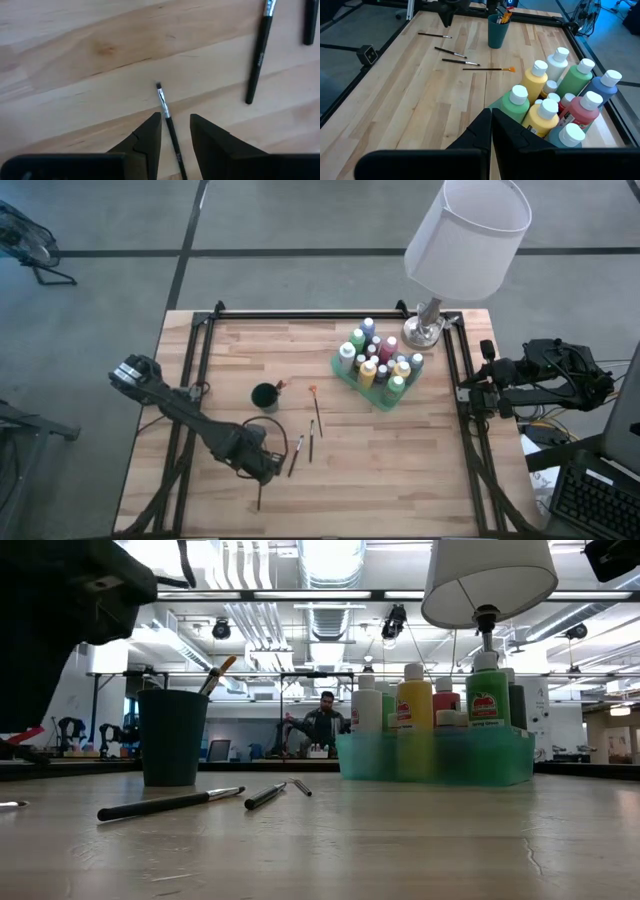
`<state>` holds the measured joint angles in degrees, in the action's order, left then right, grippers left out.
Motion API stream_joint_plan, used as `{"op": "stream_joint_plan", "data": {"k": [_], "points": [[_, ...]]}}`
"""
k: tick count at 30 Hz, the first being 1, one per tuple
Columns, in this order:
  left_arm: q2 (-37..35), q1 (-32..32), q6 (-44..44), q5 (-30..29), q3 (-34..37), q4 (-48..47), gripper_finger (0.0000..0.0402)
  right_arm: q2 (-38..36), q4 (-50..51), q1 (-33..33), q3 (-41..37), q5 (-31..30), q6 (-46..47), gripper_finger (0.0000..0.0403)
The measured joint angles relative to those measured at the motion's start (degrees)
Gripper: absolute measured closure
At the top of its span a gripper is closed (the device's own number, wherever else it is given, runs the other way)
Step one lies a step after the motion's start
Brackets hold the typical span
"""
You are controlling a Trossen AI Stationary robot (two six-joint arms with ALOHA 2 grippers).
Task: Pick & Place Paint Supplies
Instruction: Put the silver paint brush into the green cup
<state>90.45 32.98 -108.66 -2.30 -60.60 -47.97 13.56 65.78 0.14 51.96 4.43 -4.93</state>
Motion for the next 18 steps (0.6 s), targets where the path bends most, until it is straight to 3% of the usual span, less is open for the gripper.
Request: {"op": "stream_joint_plan", "data": {"k": [18], "points": [[3.6, -1.6, -3.5, -2.5, 1.8, -0.8, 0.0294, 0.0, 0.0, 0.0, 0.0, 0.0, 0.0, 0.0394]]}}
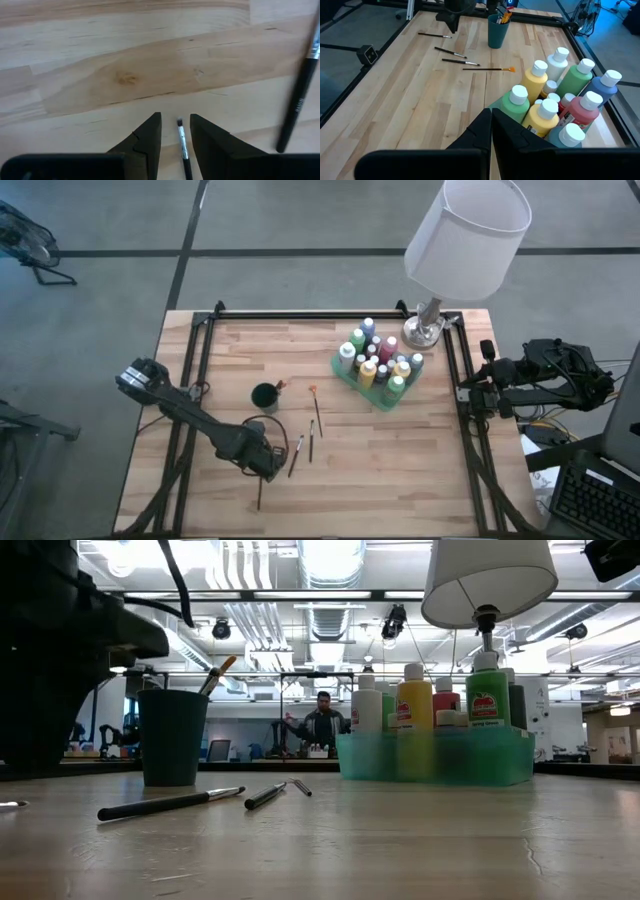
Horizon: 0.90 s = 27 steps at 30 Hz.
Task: Pick & Place Paint Supplies
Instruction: Put the silver paint brush into the green cup
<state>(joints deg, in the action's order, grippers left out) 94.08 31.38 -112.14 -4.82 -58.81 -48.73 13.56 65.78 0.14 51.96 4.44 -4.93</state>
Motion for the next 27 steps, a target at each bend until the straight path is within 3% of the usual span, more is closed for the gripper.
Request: {"op": "stream_joint_plan", "data": {"k": [27], "points": [[5.6, 0.0, 0.0, 2.2, -0.1, 5.2, 0.0301, 0.0, 0.0, 0.0, 0.0, 0.0, 0.0, 0.0394]]}}
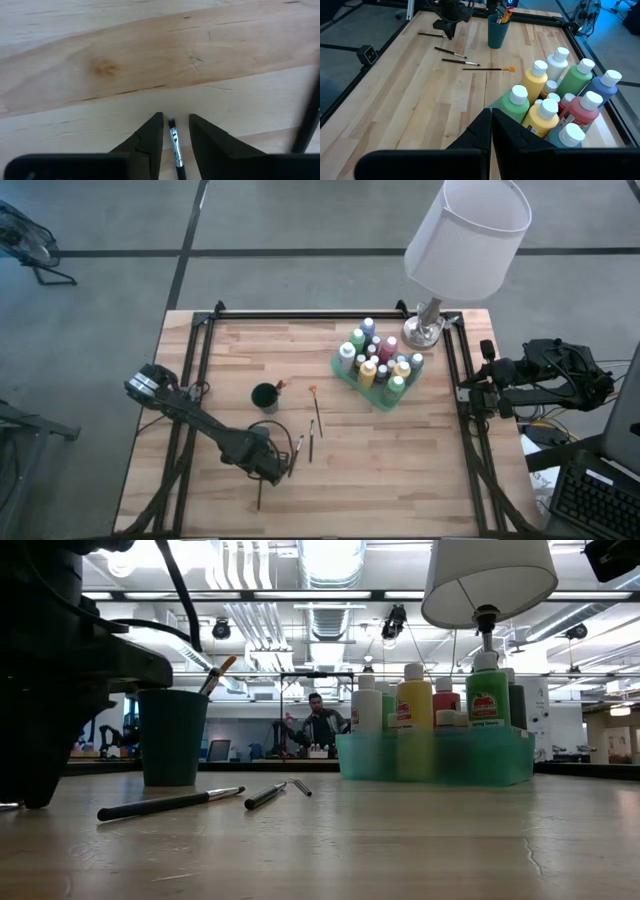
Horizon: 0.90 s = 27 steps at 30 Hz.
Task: Pick & Place Paint Supplies
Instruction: Put the silver paint brush into the green cup
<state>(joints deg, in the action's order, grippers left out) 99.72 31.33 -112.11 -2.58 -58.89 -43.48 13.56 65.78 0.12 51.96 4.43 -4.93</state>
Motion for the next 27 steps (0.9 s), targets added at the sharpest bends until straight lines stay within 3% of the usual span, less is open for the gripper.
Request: {"op": "stream_joint_plan", "data": {"k": [13, 27], "points": [[0.0, 0.0, 0.0, -1.0, 0.1, 0.0, 0.0393, 0.0, 0.0, 0.0, 0.0, 0.0, 0.0, 0.0394], [-0.6, 0.0, 1.5, -4.1, 0.2, 2.7, 0.0400, 0.0, 0.0, 0.0, 0.0, 0.0, 0.0, 0.0394]]}}
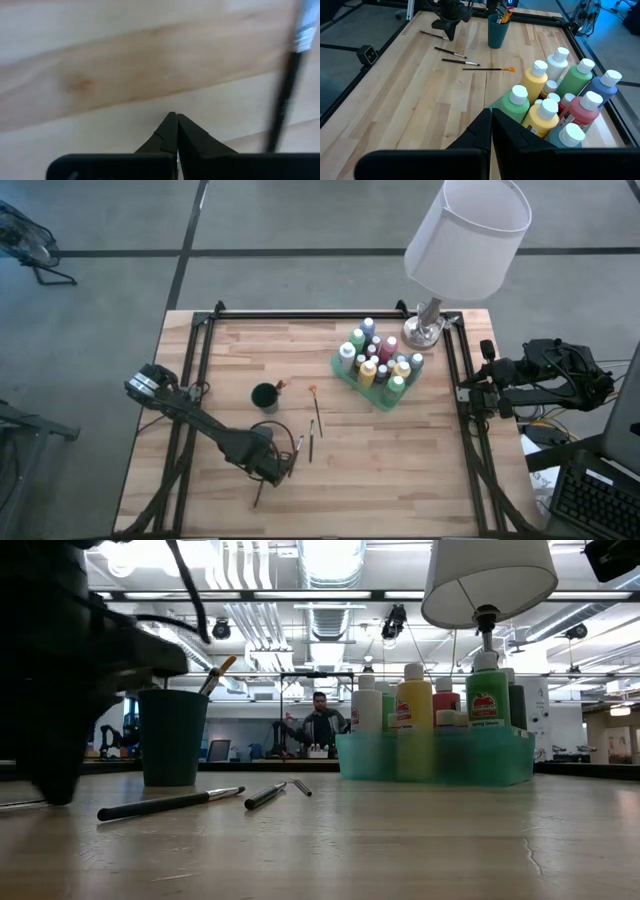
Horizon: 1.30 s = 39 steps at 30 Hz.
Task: Pick & Place Paint Supplies
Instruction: Put the silver paint brush into the green cup
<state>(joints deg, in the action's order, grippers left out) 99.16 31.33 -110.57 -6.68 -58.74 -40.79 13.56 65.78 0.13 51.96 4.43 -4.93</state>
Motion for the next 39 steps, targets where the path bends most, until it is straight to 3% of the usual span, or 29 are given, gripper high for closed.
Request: {"op": "stream_joint_plan", "data": {"k": [5, 15, 24, 33, 39], "points": [[-2.6, -0.1, 2.9, -6.9, -0.3, 2.1, 0.0400, 0.0, 0.0, 0.0, 0.0, 0.0, 0.0, 0.0394], [-9.6, 0.0, 9.7, -27.1, 0.0, 0.8, 0.0401, 0.0, 0.0, 0.0, 0.0, 0.0, 0.0, 0.0394], [-15.0, 0.0, 16.8, -39.8, 0.0, -0.7, 0.0401, 0.0, 0.0, 0.0, 0.0, 0.0, 0.0, 0.0394], [-24.0, 0.0, 28.1, -51.8, 0.0, -2.9, 0.0401, 0.0, 0.0, 0.0, 0.0, 0.0, 0.0, 0.0394], [-29.5, 0.0, 37.2, -63.2, 0.0, -5.5, 0.0401, 0.0, 0.0, 0.0, 0.0, 0.0, 0.0, 0.0394]]}}
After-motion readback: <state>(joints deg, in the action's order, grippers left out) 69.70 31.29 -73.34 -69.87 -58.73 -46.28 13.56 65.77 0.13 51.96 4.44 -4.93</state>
